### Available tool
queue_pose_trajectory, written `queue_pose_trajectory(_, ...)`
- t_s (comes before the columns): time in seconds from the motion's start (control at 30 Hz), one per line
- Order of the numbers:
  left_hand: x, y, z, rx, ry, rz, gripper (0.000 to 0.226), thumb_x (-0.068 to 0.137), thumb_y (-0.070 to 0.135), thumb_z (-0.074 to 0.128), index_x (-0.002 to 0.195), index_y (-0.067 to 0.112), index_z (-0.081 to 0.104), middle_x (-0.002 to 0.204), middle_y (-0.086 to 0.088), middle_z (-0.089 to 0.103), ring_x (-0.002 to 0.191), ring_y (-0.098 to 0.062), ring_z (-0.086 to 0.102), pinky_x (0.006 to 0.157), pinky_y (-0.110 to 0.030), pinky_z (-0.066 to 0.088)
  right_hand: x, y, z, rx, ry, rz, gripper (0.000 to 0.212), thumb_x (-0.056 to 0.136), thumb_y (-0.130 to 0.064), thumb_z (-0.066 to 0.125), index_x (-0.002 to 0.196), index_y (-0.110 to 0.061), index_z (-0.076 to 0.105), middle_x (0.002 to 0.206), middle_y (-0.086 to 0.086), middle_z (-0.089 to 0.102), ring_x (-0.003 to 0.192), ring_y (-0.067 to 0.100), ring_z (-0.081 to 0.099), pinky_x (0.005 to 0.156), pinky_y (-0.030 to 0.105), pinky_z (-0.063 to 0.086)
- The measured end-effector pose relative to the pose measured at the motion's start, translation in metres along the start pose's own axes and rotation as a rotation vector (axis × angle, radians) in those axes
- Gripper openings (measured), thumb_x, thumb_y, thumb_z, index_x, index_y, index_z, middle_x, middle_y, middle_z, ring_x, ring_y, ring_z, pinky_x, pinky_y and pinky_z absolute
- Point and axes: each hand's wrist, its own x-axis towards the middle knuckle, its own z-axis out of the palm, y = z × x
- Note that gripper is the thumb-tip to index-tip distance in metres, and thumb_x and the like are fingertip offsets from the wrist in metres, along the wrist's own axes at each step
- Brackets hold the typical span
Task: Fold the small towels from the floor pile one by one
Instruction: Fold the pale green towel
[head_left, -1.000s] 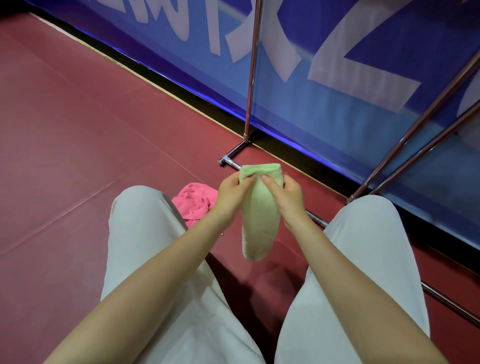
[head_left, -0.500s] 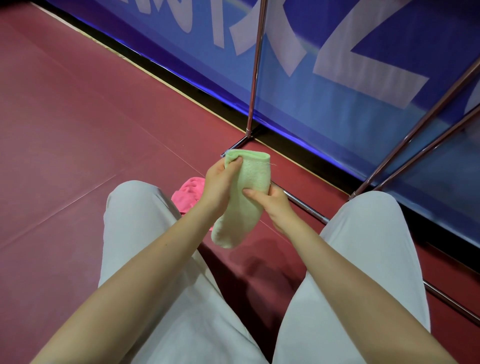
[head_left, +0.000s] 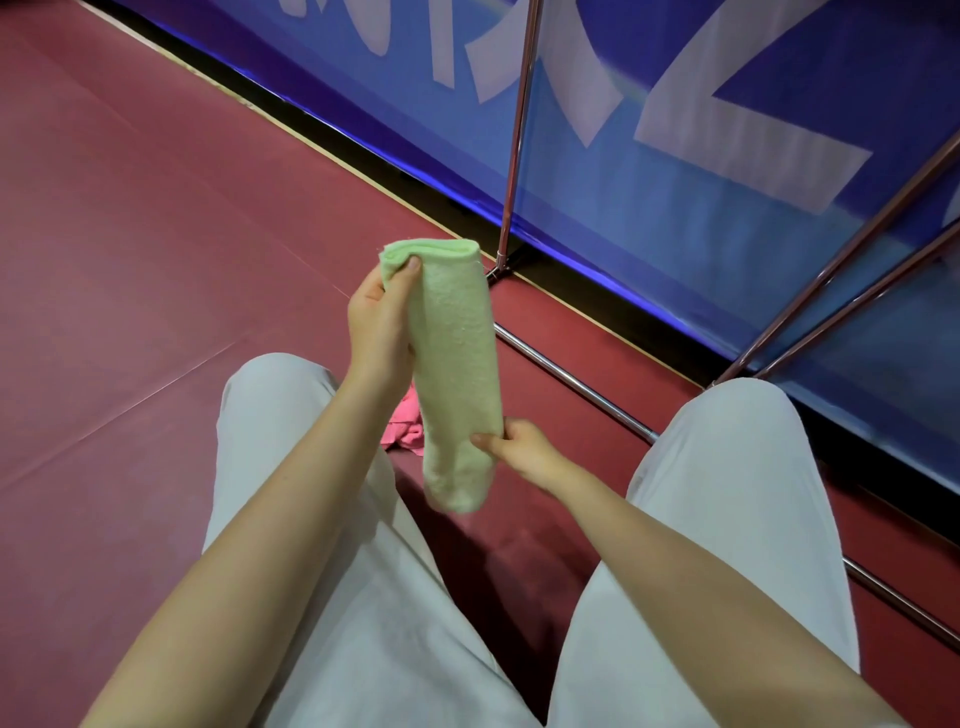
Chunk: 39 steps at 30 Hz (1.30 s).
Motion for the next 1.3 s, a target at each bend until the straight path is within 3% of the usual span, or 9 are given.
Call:
queue_pose_trajectory(0.37,0.009,0.015,0.019,-0.007,0.047,-0.079,0.014,0.093,0.027,0.061,0.087,0.017,0.069,0.083,-0.004,0.066,0.081,-0.021,0.060,0.077,-0.038,0.050,-0.002,-0.039,0.003,0.010,0.090,-0.106,0.025,0.089,-0.018,0.065,0.111,-0.006,0.060,0.105,0.011,0.067,0.094,0.019,0.064,0.078,0.023,0.052)
queue_pose_trajectory(0.57,0.033,0.056,0.059,0.029,-0.010,-0.003,0.018,0.096,0.027,0.059,0.084,0.016,0.067,0.082,-0.004,0.066,0.077,-0.019,0.062,0.074,-0.036,0.052,0.013,-0.107,-0.035,-0.119,0.306,-0.183,0.011,0.084,-0.029,0.069,0.088,-0.023,0.060,0.100,0.013,0.072,0.091,0.030,0.068,0.084,0.045,0.053)
queue_pose_trajectory(0.63,0.043,0.065,0.071,0.043,0.005,0.025,0.016,0.094,0.025,0.060,0.082,0.017,0.066,0.083,-0.005,0.066,0.079,-0.020,0.062,0.077,-0.038,0.053,0.014,-0.124,-0.045,-0.089,0.305,-0.167,0.016,0.086,-0.028,0.066,0.093,-0.014,0.062,0.094,0.012,0.072,0.073,0.026,0.069,0.068,0.036,0.056)
queue_pose_trajectory(0.67,0.063,0.108,0.091,0.009,0.008,0.086,0.014,0.094,0.024,0.059,0.083,0.018,0.065,0.084,-0.004,0.065,0.080,-0.020,0.062,0.079,-0.039,0.053,0.022,-0.182,-0.064,-0.102,0.306,-0.243,0.013,0.088,-0.024,0.064,0.092,-0.013,0.061,0.089,0.010,0.071,0.059,0.020,0.067,0.054,0.027,0.051)
queue_pose_trajectory(0.73,0.074,0.124,0.105,0.007,0.003,0.105,0.010,0.096,0.018,0.056,0.092,0.016,0.064,0.090,-0.005,0.065,0.084,-0.019,0.062,0.084,-0.040,0.053,0.020,-0.209,-0.078,-0.034,0.240,-0.218,0.008,0.092,-0.019,0.059,0.086,-0.021,0.053,0.083,0.002,0.066,0.043,0.009,0.062,0.037,0.017,0.036)
queue_pose_trajectory(0.87,0.092,0.146,0.125,0.006,0.048,0.100,0.024,0.097,0.019,0.054,0.119,0.010,0.060,0.108,-0.007,0.065,0.090,-0.017,0.062,0.078,-0.031,0.054,0.013,-0.242,-0.095,0.028,0.213,-0.258,0.006,0.094,-0.023,0.058,0.089,-0.020,0.054,0.083,-0.001,0.065,0.048,0.007,0.062,0.037,0.016,0.033)
queue_pose_trajectory(1.03,0.124,0.204,0.148,-0.002,0.085,0.115,0.016,0.096,0.021,0.054,0.109,0.013,0.058,0.098,-0.004,0.063,0.082,-0.017,0.060,0.069,-0.029,0.052,0.006,-0.311,-0.126,-0.131,0.258,-0.414,0.014,0.093,-0.014,0.056,0.079,-0.017,0.058,0.043,-0.015,0.052,0.033,-0.001,0.042,0.034,0.013,0.028)
queue_pose_trajectory(1.17,0.149,0.243,0.159,0.075,0.125,0.157,0.018,0.093,0.023,0.056,0.108,0.014,0.056,0.107,-0.006,0.063,0.095,-0.023,0.063,0.083,-0.038,0.054,0.005,-0.363,-0.148,-0.205,0.247,-0.458,0.013,0.094,-0.014,0.053,0.083,-0.017,0.059,0.062,-0.002,0.056,0.036,0.004,0.048,0.035,0.015,0.031)
queue_pose_trajectory(1.3,0.166,0.277,0.173,0.076,0.156,0.208,0.019,0.092,0.023,0.058,0.109,0.015,0.053,0.104,-0.004,0.059,0.085,-0.018,0.058,0.067,-0.028,0.049,0.003,-0.417,-0.171,-0.209,0.193,-0.418,0.011,0.092,-0.010,0.048,0.092,-0.016,0.058,0.074,0.002,0.063,0.049,0.011,0.064,0.042,0.018,0.034)
